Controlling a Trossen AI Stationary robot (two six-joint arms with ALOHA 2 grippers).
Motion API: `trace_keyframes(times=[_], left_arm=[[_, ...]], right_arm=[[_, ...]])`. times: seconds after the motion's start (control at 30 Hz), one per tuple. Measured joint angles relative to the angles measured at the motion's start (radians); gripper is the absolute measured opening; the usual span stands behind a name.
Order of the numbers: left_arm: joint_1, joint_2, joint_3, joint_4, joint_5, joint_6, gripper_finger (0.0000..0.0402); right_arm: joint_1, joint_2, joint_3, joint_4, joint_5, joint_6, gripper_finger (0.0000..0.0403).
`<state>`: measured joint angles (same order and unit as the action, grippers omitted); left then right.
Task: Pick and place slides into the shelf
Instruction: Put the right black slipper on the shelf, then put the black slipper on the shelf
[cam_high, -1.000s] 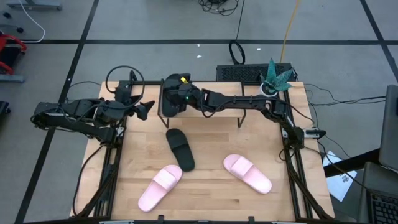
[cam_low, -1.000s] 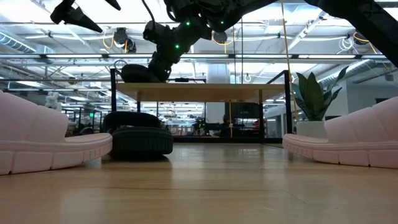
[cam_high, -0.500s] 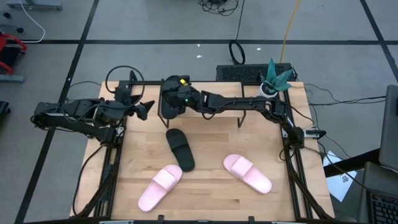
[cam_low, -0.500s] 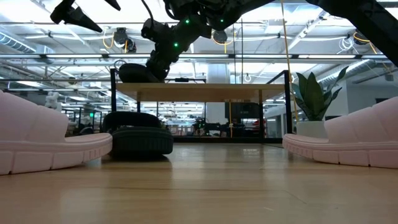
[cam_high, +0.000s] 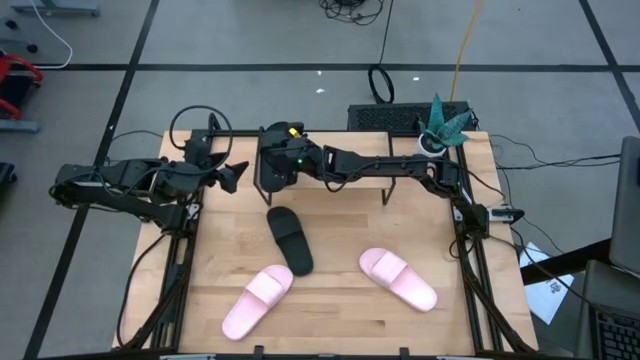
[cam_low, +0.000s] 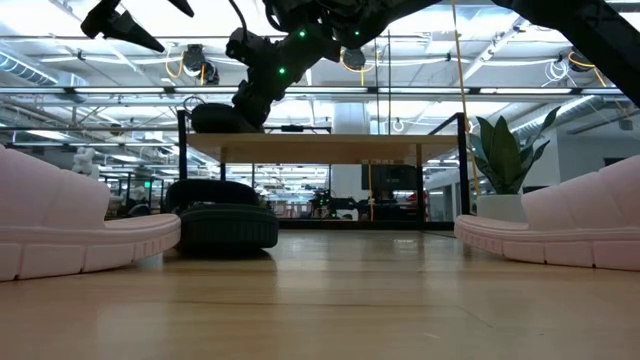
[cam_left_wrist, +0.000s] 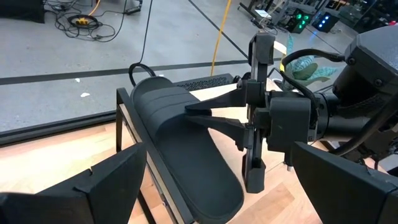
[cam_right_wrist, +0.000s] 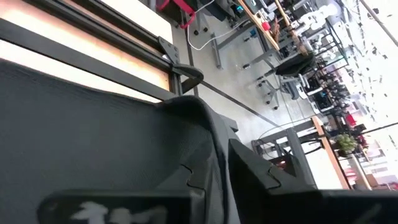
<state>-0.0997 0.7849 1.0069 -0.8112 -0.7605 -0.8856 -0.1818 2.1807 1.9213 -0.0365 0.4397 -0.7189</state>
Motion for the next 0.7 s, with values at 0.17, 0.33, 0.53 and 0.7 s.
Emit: trace_keyframes(times=[0.17, 0.33, 0.53, 0.7], left_arm=[[0.000, 0.000, 0.000, 0.000, 0.000, 0.000, 0.0395], [0.000, 0.000, 0.000, 0.000, 0.000, 0.013, 0.0395], [0.000, 0.000, 0.000, 0.000, 0.000, 0.016, 0.0395], [0.000, 0.000, 0.000, 0.000, 0.000, 0.017, 0.0395]], right_arm=[[0.000, 0.000, 0.000, -0.001, 0.000, 0.000, 0.0061], [0.002, 0.000, 0.000, -0.005, 0.000, 0.000, 0.0078], [0.013, 0.000, 0.000, -0.005, 0.001, 0.001, 0.0099], [0.029, 0.000, 0.000, -0.003, 0.009, -0.001, 0.0115]])
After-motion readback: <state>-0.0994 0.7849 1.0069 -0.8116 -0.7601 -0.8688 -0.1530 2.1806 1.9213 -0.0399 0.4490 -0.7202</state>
